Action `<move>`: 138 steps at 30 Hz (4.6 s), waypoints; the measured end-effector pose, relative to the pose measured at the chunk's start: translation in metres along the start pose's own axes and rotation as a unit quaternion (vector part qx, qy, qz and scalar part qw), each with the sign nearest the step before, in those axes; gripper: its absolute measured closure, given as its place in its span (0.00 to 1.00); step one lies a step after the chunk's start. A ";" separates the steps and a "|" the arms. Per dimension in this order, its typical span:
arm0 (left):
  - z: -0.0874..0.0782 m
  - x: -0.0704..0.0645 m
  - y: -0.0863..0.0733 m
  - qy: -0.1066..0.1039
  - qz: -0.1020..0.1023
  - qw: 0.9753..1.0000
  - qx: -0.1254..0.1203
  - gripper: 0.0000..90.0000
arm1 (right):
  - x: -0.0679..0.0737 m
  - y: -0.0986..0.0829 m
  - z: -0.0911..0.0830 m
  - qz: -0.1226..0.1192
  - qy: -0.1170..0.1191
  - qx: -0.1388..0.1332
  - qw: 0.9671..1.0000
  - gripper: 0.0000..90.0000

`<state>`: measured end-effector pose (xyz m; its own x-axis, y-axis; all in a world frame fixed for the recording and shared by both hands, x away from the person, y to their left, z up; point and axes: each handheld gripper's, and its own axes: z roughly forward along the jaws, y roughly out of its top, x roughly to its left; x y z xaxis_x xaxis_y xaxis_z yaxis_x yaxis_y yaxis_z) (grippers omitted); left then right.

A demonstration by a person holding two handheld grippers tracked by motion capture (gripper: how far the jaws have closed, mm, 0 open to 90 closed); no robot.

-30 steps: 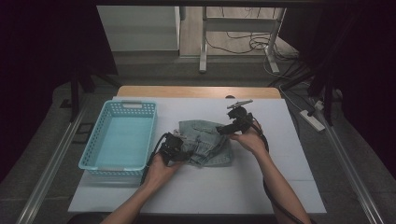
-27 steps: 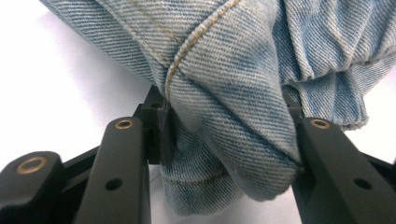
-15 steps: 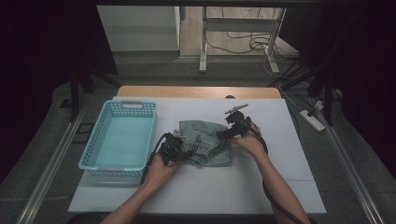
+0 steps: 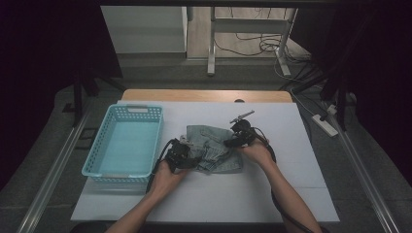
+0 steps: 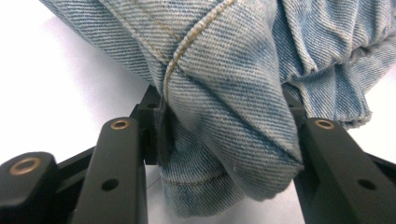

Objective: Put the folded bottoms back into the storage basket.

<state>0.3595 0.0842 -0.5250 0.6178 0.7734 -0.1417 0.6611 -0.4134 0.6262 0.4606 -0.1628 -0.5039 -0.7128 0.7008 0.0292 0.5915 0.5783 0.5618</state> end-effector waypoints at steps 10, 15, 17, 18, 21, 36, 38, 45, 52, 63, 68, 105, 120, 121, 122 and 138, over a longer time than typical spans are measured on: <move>-0.003 -0.002 0.005 -0.001 -0.022 1.000 0.012 0.63 | 0.010 0.007 -0.006 -0.036 -0.013 0.010 0.999 0.78; -0.007 -0.001 0.010 -0.010 -0.033 0.999 0.022 0.64 | 0.011 0.009 -0.013 -0.046 -0.012 -0.001 0.999 0.79; -0.009 -0.001 0.011 -0.013 -0.035 0.999 0.024 0.65 | 0.011 0.010 -0.018 -0.054 -0.009 -0.006 0.998 0.79; -0.010 -0.002 0.012 -0.014 -0.036 0.999 0.023 0.65 | 0.011 0.011 -0.020 -0.054 -0.007 -0.008 0.998 0.79; -0.014 -0.004 0.014 -0.016 -0.037 0.999 0.017 0.66 | 0.011 0.012 -0.026 -0.053 -0.002 -0.011 0.999 0.79; -0.045 -0.010 0.027 -0.023 -0.024 0.999 -0.005 0.66 | 0.009 0.021 -0.058 -0.049 0.018 -0.045 0.998 0.79; -0.049 -0.010 0.028 -0.022 -0.024 0.999 -0.007 0.66 | 0.010 0.022 -0.061 -0.051 0.019 -0.052 0.997 0.79; -0.065 -0.005 0.030 -0.032 -0.025 0.999 -0.012 0.66 | 0.016 0.028 -0.070 -0.056 0.028 -0.069 0.996 0.79; -0.079 0.002 0.028 -0.044 -0.024 0.999 -0.012 0.66 | 0.025 0.033 -0.075 -0.067 0.032 -0.081 0.994 0.79; -0.103 0.010 0.026 -0.050 -0.022 0.998 -0.013 0.66 | 0.041 0.041 -0.080 -0.083 0.036 -0.099 0.991 0.79; -0.112 0.015 0.024 -0.051 -0.021 0.998 -0.011 0.66 | 0.048 0.044 -0.080 -0.083 0.041 -0.103 0.990 0.79; -0.179 0.080 -0.001 -0.032 -0.022 0.999 -0.001 0.65 | 0.104 0.106 -0.054 -0.101 0.091 -0.121 0.983 0.79; -0.204 0.107 -0.020 -0.012 -0.039 0.999 -0.011 0.65 | 0.133 0.138 -0.038 -0.114 0.106 -0.121 0.980 0.79; -0.206 0.109 -0.022 -0.012 -0.041 0.999 -0.012 0.65 | 0.134 0.139 -0.038 -0.114 0.108 -0.121 0.980 0.79; -0.207 0.111 -0.023 -0.011 -0.042 0.999 -0.013 0.65 | 0.135 0.141 -0.037 -0.115 0.110 -0.122 0.980 0.79; -0.221 0.137 -0.047 0.009 -0.069 0.997 -0.025 0.65 | 0.161 0.164 -0.014 -0.126 0.122 -0.124 0.977 0.79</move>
<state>0.3189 0.3156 -0.4043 0.5134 0.8306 -0.2157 0.7169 -0.2771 0.6397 0.4373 0.0390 -0.3958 -0.9104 0.4115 0.0436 0.2981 0.5789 0.7590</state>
